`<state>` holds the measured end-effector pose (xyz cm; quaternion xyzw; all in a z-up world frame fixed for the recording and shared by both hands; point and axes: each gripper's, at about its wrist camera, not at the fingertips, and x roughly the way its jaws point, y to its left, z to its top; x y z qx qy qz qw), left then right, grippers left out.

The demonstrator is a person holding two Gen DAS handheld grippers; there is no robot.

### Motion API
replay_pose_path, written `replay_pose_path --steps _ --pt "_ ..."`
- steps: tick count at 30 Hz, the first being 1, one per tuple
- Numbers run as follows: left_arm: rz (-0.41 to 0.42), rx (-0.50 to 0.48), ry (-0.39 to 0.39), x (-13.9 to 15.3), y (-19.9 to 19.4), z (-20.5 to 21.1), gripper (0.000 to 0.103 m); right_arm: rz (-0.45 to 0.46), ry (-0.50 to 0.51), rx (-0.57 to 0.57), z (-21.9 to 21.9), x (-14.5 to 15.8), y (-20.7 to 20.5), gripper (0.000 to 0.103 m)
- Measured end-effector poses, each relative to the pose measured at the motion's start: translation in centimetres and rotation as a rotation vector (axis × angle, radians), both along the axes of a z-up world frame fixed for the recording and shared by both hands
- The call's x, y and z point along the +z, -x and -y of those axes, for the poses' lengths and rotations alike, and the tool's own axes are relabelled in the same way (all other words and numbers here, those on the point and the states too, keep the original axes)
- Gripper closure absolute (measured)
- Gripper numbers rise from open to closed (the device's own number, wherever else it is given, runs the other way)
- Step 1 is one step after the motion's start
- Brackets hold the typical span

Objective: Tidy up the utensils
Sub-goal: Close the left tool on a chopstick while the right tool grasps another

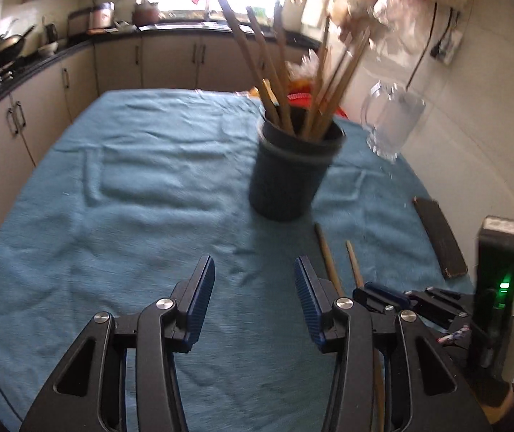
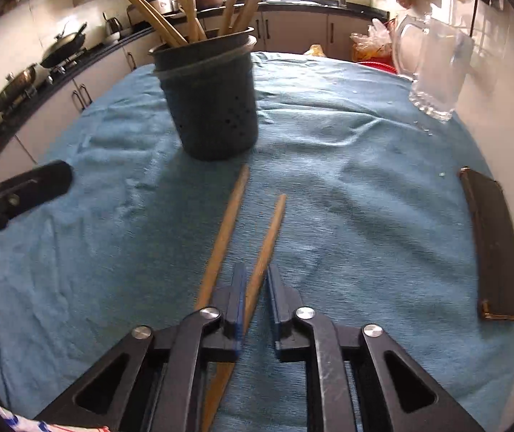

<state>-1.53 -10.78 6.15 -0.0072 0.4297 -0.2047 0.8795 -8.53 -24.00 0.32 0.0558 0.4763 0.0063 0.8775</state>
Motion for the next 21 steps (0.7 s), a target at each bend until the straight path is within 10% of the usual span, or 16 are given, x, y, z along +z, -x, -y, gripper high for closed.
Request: replay_pose_path --steps 15,18,21 --pt "-0.095 -0.139 -0.114 -4.6 -1.4 8.8 0.058 0.013 -0.114 -0.119 5.3 -0.2 3.2 0.095" --pt "-0.081 -0.125 -0.136 -4.6 -1.3 9.1 0.094 0.018 -0.117 -0.124 5.3 -0.2 3.1 0.095" --pt "-0.094 -0.121 -0.132 -4.8 -1.2 8.8 0.095 0.017 -0.133 -0.135 5.4 -0.2 3.3 0.095"
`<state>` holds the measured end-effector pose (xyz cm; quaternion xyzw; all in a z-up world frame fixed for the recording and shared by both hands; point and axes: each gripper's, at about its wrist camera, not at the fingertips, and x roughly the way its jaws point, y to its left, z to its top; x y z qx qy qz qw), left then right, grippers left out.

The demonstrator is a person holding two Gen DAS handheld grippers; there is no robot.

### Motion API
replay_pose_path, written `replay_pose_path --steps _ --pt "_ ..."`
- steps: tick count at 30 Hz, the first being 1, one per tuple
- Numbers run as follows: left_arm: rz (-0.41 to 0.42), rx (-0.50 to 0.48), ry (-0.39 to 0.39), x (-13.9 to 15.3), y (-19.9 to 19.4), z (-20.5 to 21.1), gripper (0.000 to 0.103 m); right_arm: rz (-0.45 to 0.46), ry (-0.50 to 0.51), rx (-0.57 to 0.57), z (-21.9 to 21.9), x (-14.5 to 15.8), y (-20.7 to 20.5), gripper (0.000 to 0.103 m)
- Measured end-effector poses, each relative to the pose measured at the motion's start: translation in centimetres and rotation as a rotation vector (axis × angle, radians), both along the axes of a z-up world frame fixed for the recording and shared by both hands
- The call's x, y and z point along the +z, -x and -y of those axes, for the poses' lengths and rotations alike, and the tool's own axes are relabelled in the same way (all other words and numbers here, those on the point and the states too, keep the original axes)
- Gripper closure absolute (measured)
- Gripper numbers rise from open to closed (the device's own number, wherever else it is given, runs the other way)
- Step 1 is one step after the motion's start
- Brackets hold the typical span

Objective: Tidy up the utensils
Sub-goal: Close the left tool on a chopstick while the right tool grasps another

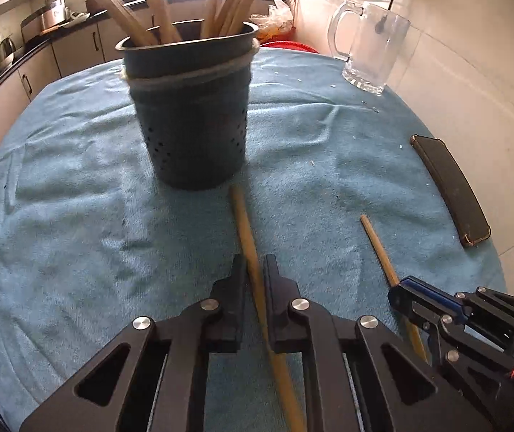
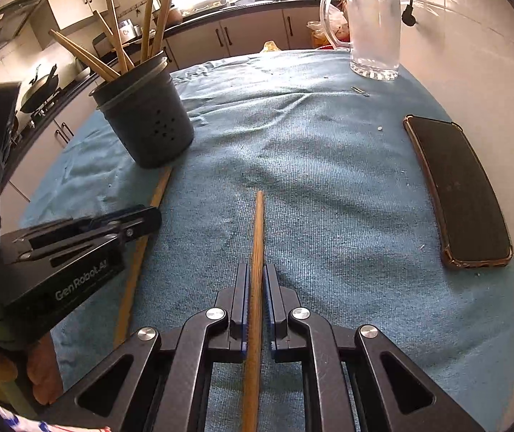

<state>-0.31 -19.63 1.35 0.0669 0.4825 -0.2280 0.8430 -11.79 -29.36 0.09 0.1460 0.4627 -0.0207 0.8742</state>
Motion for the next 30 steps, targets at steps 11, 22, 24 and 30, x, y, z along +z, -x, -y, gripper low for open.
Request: replay_pose_path --steps 11,22,24,30 --pt "-0.04 -0.024 0.019 1.0 3.9 -5.4 0.095 -0.044 0.034 0.041 -0.8 0.2 1.2 0.094" --pt "-0.055 -0.012 0.001 0.4 0.5 -3.0 0.082 -0.114 0.09 0.061 -0.5 0.3 -3.2 0.094" --pt "-0.064 -0.014 0.002 0.5 -0.1 -2.5 0.082 -0.126 0.108 0.064 -0.6 0.3 -4.0 0.094" --pt "-0.051 -0.019 0.009 0.4 -0.4 -2.5 0.082 -0.152 0.15 0.053 -1.0 0.4 -5.5 0.093"
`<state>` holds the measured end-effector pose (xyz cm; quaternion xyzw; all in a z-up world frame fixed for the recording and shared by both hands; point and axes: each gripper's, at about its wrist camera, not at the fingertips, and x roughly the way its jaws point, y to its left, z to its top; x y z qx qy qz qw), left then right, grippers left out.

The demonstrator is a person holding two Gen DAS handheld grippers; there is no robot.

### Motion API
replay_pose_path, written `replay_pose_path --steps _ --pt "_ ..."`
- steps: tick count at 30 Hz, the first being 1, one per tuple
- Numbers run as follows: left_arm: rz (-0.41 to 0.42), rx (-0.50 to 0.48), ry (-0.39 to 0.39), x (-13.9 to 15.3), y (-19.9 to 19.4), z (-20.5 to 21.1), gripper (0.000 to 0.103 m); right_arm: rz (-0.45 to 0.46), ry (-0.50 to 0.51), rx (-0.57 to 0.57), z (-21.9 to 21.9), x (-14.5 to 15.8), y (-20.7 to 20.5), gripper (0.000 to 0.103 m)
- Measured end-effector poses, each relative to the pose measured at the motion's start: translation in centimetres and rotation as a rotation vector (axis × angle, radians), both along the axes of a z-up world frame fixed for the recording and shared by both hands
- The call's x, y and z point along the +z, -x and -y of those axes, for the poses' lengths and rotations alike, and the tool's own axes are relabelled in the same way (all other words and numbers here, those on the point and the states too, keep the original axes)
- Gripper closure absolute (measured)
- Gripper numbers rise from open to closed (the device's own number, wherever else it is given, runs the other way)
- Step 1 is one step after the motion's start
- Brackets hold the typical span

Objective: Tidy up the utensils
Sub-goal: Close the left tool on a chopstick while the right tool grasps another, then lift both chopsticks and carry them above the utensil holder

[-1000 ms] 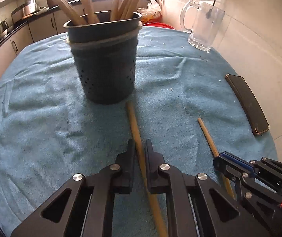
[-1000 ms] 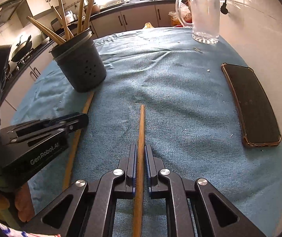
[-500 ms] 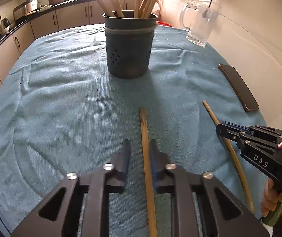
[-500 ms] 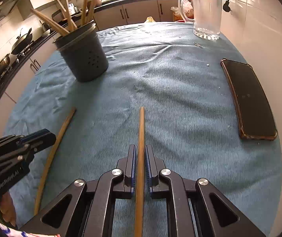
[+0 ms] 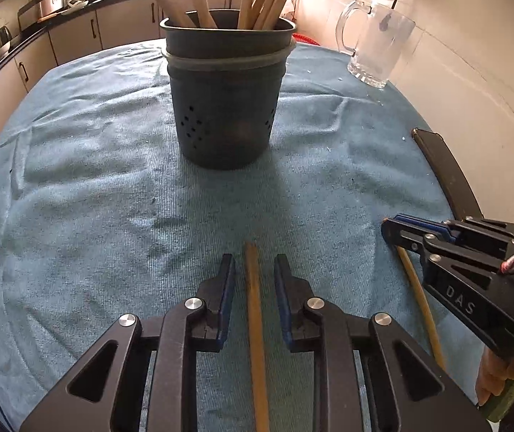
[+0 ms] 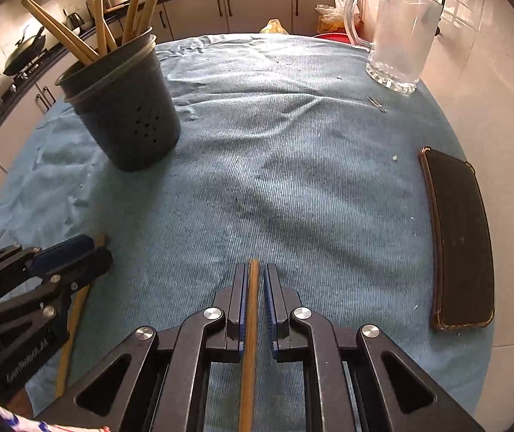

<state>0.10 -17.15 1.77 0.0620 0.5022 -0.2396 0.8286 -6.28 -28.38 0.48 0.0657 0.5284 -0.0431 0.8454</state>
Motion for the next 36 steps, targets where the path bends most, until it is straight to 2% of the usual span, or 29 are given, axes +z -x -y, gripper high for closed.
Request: replay_pose_path --steps 5,6,7,11,15,22,26,36 --pt "0.029 -0.016 -0.01 0.0 0.5 0.0 0.082 0.013 0.025 -0.008 -0.5 0.0 0.0 0.094" --pt "0.031 -0.02 -0.009 0.0 0.5 0.0 0.084 0.018 0.033 -0.008 -0.7 0.1 0.1 0.097" --pt "0.029 -0.023 -0.006 0.0 0.5 0.0 0.097 0.024 0.037 -0.008 -0.8 0.1 0.1 0.098" --pt "0.004 -0.009 0.027 0.2 0.3 -0.5 0.096 0.049 -0.009 -0.022 -0.4 0.3 0.3 0.098" --pt "0.021 0.009 0.068 1.6 0.8 -1.6 0.096 0.1 -0.037 -0.033 -0.1 1.5 0.9 0.098" --pt "0.138 0.028 0.113 6.0 3.0 -3.6 0.096 0.225 -0.086 -0.059 0.4 5.0 3.2 0.098" --pt "0.214 0.036 0.135 8.3 4.5 -4.4 0.096 0.29 -0.081 -0.06 -0.1 7.1 5.0 0.098" --pt "0.341 0.026 0.157 11.9 8.6 -5.2 0.096 0.414 -0.082 -0.052 -1.6 10.9 8.9 0.098"
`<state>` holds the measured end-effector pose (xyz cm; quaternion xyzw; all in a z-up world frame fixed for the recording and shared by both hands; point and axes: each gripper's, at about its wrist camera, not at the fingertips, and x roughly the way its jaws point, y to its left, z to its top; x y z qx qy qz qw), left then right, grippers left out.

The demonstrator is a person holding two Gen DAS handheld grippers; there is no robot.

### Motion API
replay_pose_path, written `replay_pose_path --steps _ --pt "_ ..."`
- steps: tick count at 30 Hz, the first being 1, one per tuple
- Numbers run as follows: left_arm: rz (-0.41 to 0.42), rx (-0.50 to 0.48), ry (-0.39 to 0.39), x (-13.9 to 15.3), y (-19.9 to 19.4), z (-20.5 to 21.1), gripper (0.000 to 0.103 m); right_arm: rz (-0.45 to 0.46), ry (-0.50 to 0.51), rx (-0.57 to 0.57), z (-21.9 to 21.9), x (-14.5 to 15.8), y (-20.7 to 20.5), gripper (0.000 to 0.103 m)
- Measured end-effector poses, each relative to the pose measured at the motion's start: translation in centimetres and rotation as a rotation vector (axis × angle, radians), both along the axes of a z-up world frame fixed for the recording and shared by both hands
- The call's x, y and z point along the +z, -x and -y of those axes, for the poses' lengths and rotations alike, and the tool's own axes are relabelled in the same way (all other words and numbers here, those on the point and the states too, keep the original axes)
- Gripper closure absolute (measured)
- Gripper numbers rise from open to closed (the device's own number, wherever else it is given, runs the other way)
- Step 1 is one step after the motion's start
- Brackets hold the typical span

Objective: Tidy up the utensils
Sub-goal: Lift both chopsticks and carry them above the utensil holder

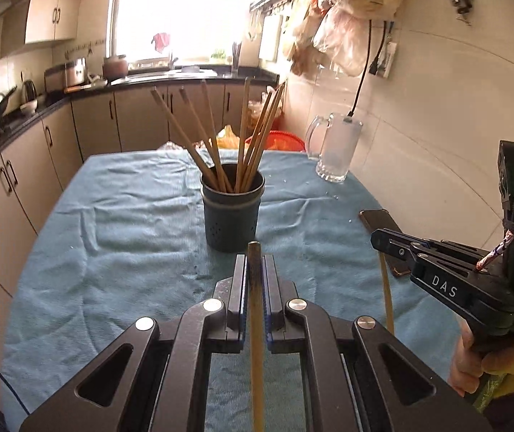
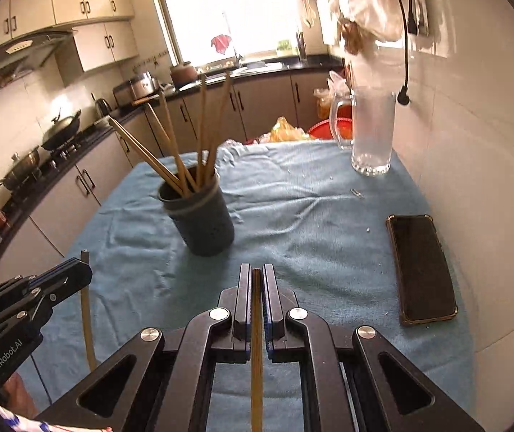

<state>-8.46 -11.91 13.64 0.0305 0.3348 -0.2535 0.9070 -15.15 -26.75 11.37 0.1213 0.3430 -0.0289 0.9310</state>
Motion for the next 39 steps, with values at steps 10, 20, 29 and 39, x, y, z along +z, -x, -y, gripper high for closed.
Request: replay_pose_path --steps 10,20,29,39 --pt "0.081 0.025 -0.034 2.2 2.8 -0.2 0.096 0.067 0.037 0.009 -1.3 2.3 2.7 0.098" --pt "0.136 0.043 -0.04 3.8 4.7 -0.5 0.096 0.11 0.042 0.013 -1.8 3.8 4.3 0.098" --pt "0.166 0.045 -0.023 5.3 5.9 -1.0 0.096 0.159 0.05 0.009 -2.2 5.6 5.7 0.098" --pt "0.204 0.041 -0.014 7.0 6.6 -1.1 0.096 0.205 0.068 0.018 -2.9 7.6 6.1 0.098"
